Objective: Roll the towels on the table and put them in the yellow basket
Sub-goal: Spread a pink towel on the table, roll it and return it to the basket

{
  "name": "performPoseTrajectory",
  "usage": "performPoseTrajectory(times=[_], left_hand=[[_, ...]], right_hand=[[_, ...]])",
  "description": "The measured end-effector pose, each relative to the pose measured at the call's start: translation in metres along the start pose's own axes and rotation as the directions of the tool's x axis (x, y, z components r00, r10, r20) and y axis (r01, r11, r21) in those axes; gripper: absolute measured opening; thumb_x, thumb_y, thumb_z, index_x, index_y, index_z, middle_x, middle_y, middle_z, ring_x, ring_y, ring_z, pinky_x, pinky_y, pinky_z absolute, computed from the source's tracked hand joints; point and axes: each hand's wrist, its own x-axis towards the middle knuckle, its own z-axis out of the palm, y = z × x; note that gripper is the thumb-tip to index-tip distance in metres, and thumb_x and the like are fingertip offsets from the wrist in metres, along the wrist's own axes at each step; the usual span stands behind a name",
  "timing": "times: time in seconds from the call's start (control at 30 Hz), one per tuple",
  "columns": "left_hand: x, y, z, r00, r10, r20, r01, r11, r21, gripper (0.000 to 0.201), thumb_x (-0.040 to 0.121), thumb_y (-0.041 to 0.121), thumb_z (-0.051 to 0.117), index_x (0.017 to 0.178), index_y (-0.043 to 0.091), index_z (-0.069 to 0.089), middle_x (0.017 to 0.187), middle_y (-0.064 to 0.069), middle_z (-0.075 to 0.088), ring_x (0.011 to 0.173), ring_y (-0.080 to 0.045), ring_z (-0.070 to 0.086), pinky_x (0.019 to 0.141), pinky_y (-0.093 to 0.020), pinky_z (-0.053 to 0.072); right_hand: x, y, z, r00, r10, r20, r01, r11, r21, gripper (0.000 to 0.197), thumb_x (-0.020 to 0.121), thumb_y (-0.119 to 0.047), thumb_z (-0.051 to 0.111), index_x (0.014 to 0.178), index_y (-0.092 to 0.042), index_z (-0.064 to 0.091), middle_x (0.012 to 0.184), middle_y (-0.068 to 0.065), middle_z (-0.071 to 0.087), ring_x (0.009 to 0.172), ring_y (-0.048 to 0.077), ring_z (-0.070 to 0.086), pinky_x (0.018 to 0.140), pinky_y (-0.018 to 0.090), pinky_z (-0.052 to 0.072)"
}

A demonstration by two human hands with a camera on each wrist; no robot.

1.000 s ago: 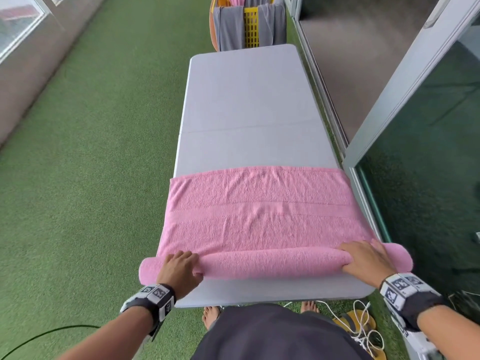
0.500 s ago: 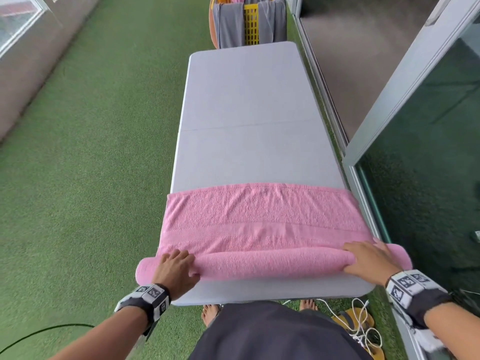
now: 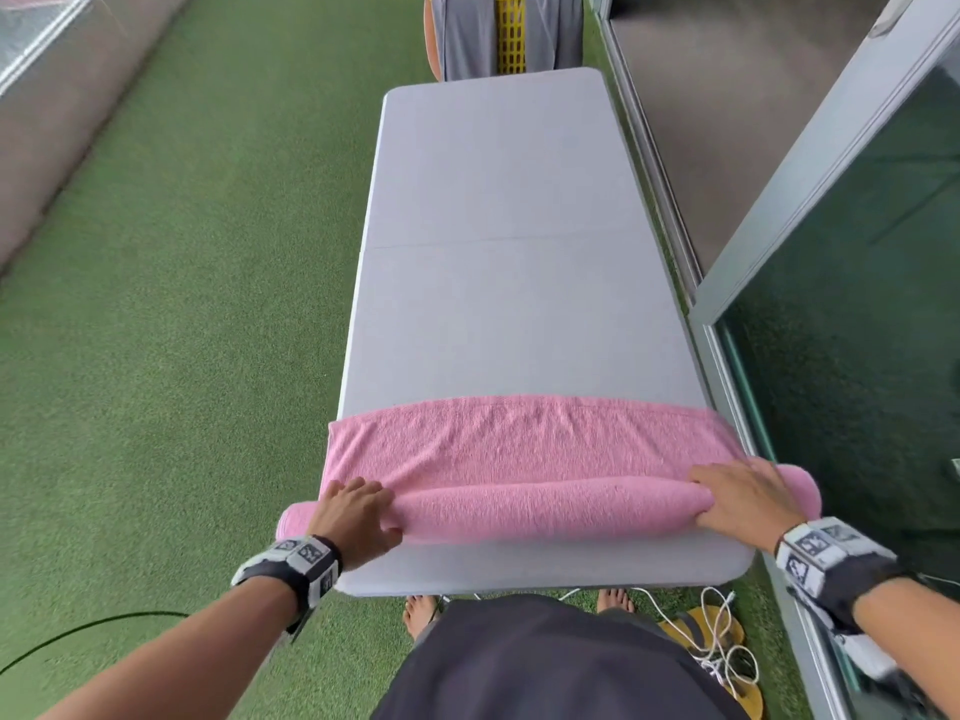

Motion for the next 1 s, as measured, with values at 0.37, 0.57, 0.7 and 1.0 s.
performPoseTrajectory(times=[0.37, 0.57, 0.7, 1.0], left_hand=[[0.018, -0.004, -0.012, 0.999, -0.034, -0.015, 0.034, 0.999, -0.021, 0.061, 0.075, 0.051, 0.069, 0.126, 0.020, 0.058, 0.127, 0.001, 0.061, 0.118, -0.020, 0.053, 0.110, -0.046, 0.033], [0.023, -0.001, -0.021, 0.999, 0.034, 0.041, -0.032, 0.999, -0.044, 0.047, 0.082, 0.052, 0.055, 0.121, 0.027, 0.058, 0.103, 0.012, 0.062, 0.096, -0.009, 0.050, 0.101, -0.036, 0.037], [0.045, -0.008, -0.040, 0.995, -0.097, -0.031, 0.093, 0.989, -0.115, 0.060, 0.094, 0.048, 0.021, 0.144, 0.017, 0.036, 0.151, -0.002, 0.036, 0.137, -0.021, 0.033, 0.118, -0.043, 0.018], [0.043, 0.001, -0.021, 0.995, -0.101, 0.020, 0.103, 0.983, -0.149, 0.058, 0.096, 0.042, 0.047, 0.145, 0.015, 0.032, 0.144, -0.004, 0.046, 0.129, -0.023, 0.044, 0.112, -0.040, 0.028]], right_hand=[[0.005, -0.003, 0.003, 0.990, -0.086, -0.110, 0.078, 0.994, -0.076, 0.076, 0.082, -0.053, 0.061, 0.148, -0.038, 0.026, 0.150, -0.015, 0.038, 0.139, 0.009, 0.034, 0.119, 0.043, 0.013], [0.013, 0.005, -0.012, 0.996, -0.083, 0.045, 0.086, 0.995, -0.058, 0.051, 0.083, -0.045, 0.056, 0.133, -0.043, 0.045, 0.131, -0.020, 0.053, 0.127, 0.010, 0.046, 0.119, 0.046, 0.012], [0.039, 0.015, -0.033, 0.997, -0.001, -0.076, 0.005, 0.999, 0.052, 0.046, 0.093, -0.040, 0.044, 0.139, -0.037, 0.040, 0.150, -0.009, 0.040, 0.138, 0.016, 0.034, 0.119, 0.050, 0.013], [0.024, -0.003, -0.005, 0.986, 0.114, -0.122, -0.083, 0.969, 0.235, 0.046, 0.085, -0.060, 0.054, 0.124, -0.035, 0.054, 0.122, -0.002, 0.066, 0.106, 0.021, 0.062, 0.097, 0.045, 0.047]])
